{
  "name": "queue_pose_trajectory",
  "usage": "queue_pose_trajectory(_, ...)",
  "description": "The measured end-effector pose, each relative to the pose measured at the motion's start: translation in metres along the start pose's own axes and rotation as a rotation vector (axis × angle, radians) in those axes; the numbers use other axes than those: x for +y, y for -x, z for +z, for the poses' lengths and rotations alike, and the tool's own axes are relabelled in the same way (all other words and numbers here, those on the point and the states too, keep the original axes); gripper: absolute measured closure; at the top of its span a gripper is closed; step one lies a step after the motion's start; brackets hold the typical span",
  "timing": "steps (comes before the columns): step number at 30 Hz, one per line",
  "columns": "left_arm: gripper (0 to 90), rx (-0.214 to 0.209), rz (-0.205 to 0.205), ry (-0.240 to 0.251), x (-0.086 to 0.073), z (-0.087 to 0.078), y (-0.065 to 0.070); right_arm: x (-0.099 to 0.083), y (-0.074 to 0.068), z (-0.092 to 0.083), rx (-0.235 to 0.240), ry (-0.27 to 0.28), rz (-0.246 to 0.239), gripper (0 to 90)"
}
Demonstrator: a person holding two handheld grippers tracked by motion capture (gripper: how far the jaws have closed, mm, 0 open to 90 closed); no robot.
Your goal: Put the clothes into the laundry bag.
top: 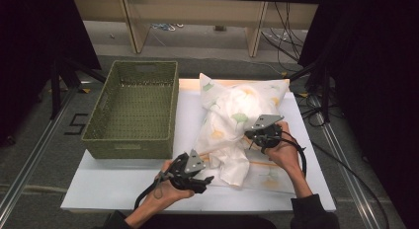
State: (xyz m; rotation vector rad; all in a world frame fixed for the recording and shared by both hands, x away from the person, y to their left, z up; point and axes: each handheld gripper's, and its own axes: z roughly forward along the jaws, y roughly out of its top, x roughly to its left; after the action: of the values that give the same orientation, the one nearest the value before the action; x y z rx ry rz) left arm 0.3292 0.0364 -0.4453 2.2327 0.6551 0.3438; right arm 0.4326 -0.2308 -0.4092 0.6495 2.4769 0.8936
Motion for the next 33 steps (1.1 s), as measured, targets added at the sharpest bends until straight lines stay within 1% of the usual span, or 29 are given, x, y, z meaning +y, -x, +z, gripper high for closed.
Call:
queue_pose_trajectory(1, 35.1, -0.024, -0.032, -0.008, 0.001, 0.008, 0.003, 0.001, -0.002, -0.004, 0.004, 0.008, 0.009, 90.0)
queue_pose_trajectory(2, 32.0, -0.031, -0.027, -0.019, 0.002, 0.016, 0.006, 0.002, -0.003, -0.008, 0.009, 0.012, -0.008, 90.0)
queue_pose_trajectory(4, 26.5, -0.057, -0.006, -0.051, 0.004, 0.032, 0.014, 0.004, -0.005, -0.015, 0.013, 0.025, -0.013, 90.0)
queue_pose_trajectory(5, 24.3, -0.065, -0.002, -0.061, 0.006, 0.042, 0.019, 0.005, -0.007, -0.019, 0.015, 0.028, -0.001, 90.0)
queue_pose_trajectory(6, 22.5, -0.065, -0.008, -0.068, 0.008, 0.05, 0.021, 0.006, -0.008, -0.022, 0.026, 0.033, -0.015, 90.0)
queue_pose_trajectory(8, 21.0, -0.081, -0.028, -0.061, 0.013, 0.064, 0.024, 0.006, -0.012, -0.025, 0.034, 0.037, -0.014, 90.0)
queue_pose_trajectory(9, 20.5, -0.085, -0.019, -0.063, 0.016, 0.07, 0.026, 0.006, -0.012, -0.027, 0.039, 0.036, -0.016, 90.0)
queue_pose_trajectory(10, 20.4, -0.073, -0.012, -0.067, 0.019, 0.075, 0.028, 0.005, -0.013, -0.029, 0.041, 0.035, -0.011, 90.0)
queue_pose_trajectory(12, 20.6, -0.068, -0.004, -0.044, 0.025, 0.084, 0.032, 0.003, -0.014, -0.029, 0.026, 0.038, 0.003, 90.0)
queue_pose_trajectory(13, 20.9, -0.065, -0.007, -0.04, 0.029, 0.09, 0.034, 0.002, -0.014, -0.031, 0.048, 0.031, 0.003, 90.0)
queue_pose_trajectory(14, 23.9, -0.056, -0.007, -0.041, 0.032, 0.095, 0.035, 0.001, -0.013, -0.03, 0.049, 0.039, -0.019, 90.0)
queue_pose_trajectory(15, 28.9, -0.046, 0.0, -0.038, 0.034, 0.097, 0.034, 0.001, -0.013, -0.03, 0.049, 0.034, -0.01, 90.0)
queue_pose_trajectory(16, 38.2, -0.026, -0.01, -0.021, 0.037, 0.101, 0.032, 0.0, -0.013, -0.03, 0.044, 0.039, -0.014, 90.0)
queue_pose_trajectory(17, 52.4, -0.035, -0.03, -0.013, 0.04, 0.103, 0.028, 0.0, -0.014, -0.031, 0.047, 0.036, -0.015, 90.0)
queue_pose_trajectory(18, 60.8, -0.031, -0.047, 0.003, 0.042, 0.104, 0.024, 0.0, -0.016, -0.031, 0.048, 0.031, -0.009, 90.0)
queue_pose_trajectory(19, 70.2, 0.0, -0.033, 0.014, 0.045, 0.103, 0.019, 0.0, -0.015, -0.031, 0.05, 0.039, -0.028, 90.0)
queue_pose_trajectory(20, 75.4, 0.032, -0.033, 0.04, 0.047, 0.102, 0.015, 0.0, -0.015, -0.032, 0.054, 0.043, -0.033, 90.0)
queue_pose_trajectory(21, 78.5, 0.028, -0.037, 0.039, 0.048, 0.099, 0.009, 0.0, -0.016, -0.033, 0.051, 0.038, -0.021, 90.0)
queue_pose_trajectory(22, 79.4, 0.018, -0.069, 0.057, 0.05, 0.097, 0.002, 0.0, -0.016, -0.035, 0.042, 0.042, -0.015, 90.0)
queue_pose_trajectory(23, 81.9, 0.054, -0.087, 0.073, 0.053, 0.091, -0.006, 0.0, -0.016, -0.036, 0.049, 0.041, -0.018, 90.0)
queue_pose_trajectory(24, 84.4, 0.084, -0.067, 0.082, 0.055, 0.089, -0.008, 0.001, -0.017, -0.037, 0.055, 0.042, -0.026, 90.0)
queue_pose_trajectory(25, 85.0, 0.11, -0.046, 0.085, 0.057, 0.087, -0.013, 0.001, -0.017, -0.037, 0.048, 0.047, -0.037, 90.0)
queue_pose_trajectory(27, 85.3, 0.176, -0.027, 0.086, 0.06, 0.085, -0.02, 0.002, -0.019, -0.038, 0.062, 0.043, -0.034, 90.0)
queue_pose_trajectory(28, 85.4, 0.204, 0.004, 0.072, 0.061, 0.084, -0.025, 0.002, -0.019, -0.038, 0.06, 0.044, -0.037, 90.0)
queue_pose_trajectory(29, 85.4, 0.226, -0.013, 0.087, 0.062, 0.087, -0.031, 0.002, -0.021, -0.039, 0.06, 0.034, -0.02, 90.0)
queue_pose_trajectory(30, 85.2, 0.246, -0.006, 0.076, 0.062, 0.087, -0.034, 0.001, -0.022, -0.037, 0.069, 0.045, -0.031, 90.0)
queue_pose_trajectory(31, 84.8, 0.272, -0.015, 0.079, 0.061, 0.09, -0.035, 0.001, -0.023, -0.036, 0.076, 0.043, -0.031, 90.0)
queue_pose_trajectory(32, 83.8, 0.283, 0.001, 0.065, 0.06, 0.093, -0.036, 0.0, -0.024, -0.036, 0.082, 0.04, -0.016, 90.0)
queue_pose_trajectory(33, 81.8, 0.279, -0.017, 0.058, 0.058, 0.098, -0.035, 0.0, -0.026, -0.034, 0.078, 0.024, -0.017, 90.0)
